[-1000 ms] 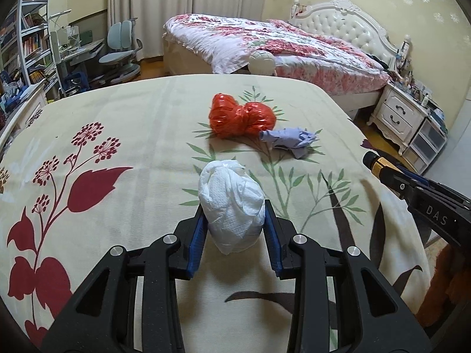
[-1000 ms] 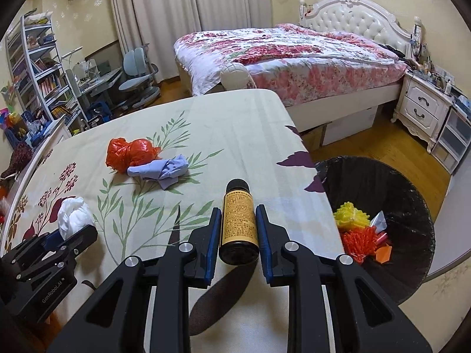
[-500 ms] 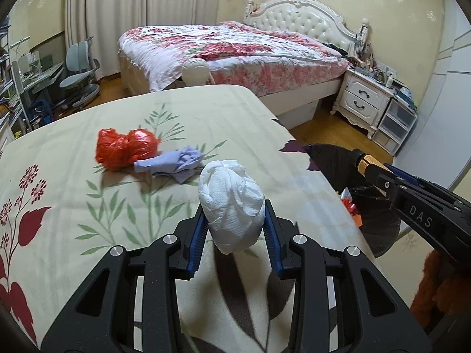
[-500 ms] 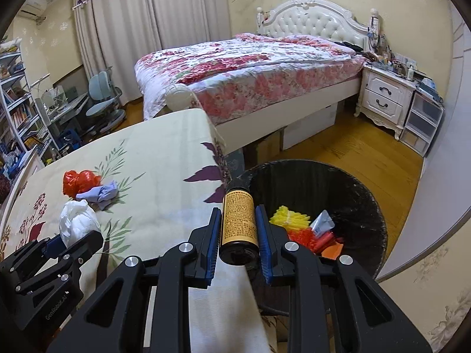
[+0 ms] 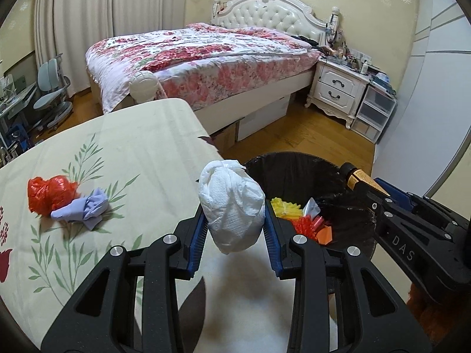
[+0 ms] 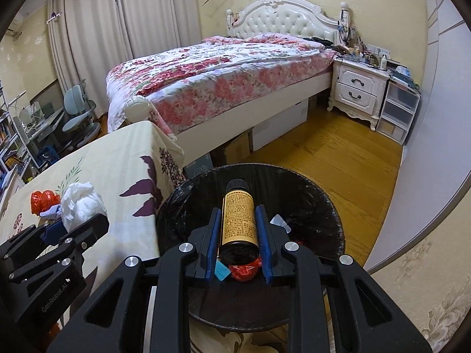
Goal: Collect trash
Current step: 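Carry the white bag and spray can in both tools over the black bin, then open both tools over the bin, dropping the white bag and spray can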
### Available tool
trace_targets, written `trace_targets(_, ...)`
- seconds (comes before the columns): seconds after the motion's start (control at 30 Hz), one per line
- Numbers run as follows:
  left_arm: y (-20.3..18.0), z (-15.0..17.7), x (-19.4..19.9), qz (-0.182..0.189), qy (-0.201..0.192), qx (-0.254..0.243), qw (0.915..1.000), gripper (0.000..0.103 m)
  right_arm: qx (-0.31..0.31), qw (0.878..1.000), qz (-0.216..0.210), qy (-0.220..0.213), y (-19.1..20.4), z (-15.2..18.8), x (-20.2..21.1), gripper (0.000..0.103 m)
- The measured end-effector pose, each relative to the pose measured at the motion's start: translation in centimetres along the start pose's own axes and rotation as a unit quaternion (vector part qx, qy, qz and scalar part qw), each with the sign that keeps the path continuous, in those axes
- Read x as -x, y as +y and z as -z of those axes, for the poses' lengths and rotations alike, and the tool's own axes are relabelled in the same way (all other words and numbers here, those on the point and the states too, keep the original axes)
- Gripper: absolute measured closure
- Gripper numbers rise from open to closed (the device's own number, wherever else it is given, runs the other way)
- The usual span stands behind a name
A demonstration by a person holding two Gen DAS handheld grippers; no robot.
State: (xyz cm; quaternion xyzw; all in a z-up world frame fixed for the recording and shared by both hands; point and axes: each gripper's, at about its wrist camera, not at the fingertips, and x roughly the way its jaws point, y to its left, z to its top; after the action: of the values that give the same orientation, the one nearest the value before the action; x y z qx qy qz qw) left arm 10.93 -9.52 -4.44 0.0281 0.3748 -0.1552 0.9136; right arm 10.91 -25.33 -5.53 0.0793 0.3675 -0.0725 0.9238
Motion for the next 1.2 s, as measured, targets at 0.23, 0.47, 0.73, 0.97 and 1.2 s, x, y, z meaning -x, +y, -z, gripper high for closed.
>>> trace_targets(0.23, -2.1, -0.8, -2.4, 0.001, 0.012, -0.014, 0.9998, 0.068, -0.014, 1.000, 0.009, 0.003, -1.5, 0.0, -1.2, 0.078)
trace_targets(0.47, -3.2, -1.0, -3.8, -0.003, 0.021, -0.027, 0.9994, 0.068, -0.027, 1.000, 0.010, 0.005, -2.8, 0.0, -1.9, 0.078)
trace_targets(0.73, -4.2, -1.3, -4.7, -0.008, 0.023, -0.038, 0.9990, 0.068, -0.036, 0.999, 0.011, 0.011, -3.7, 0.1, -2.6, 0.078)
trace_targets(0.97, -4.8, -1.1, -5.0, -0.012, 0.026, -0.048, 0.9984, 0.063, -0.038, 0.999, 0.014, 0.015, -3.9, 0.4, -3.1, 0.078)
trace_targets(1.2, -4.0, -1.2, -5.1, -0.016, 0.025, -0.031, 0.9991, 0.037, -0.040, 0.999, 0.028, 0.011, -4.1, 0.3, -2.9, 0.064)
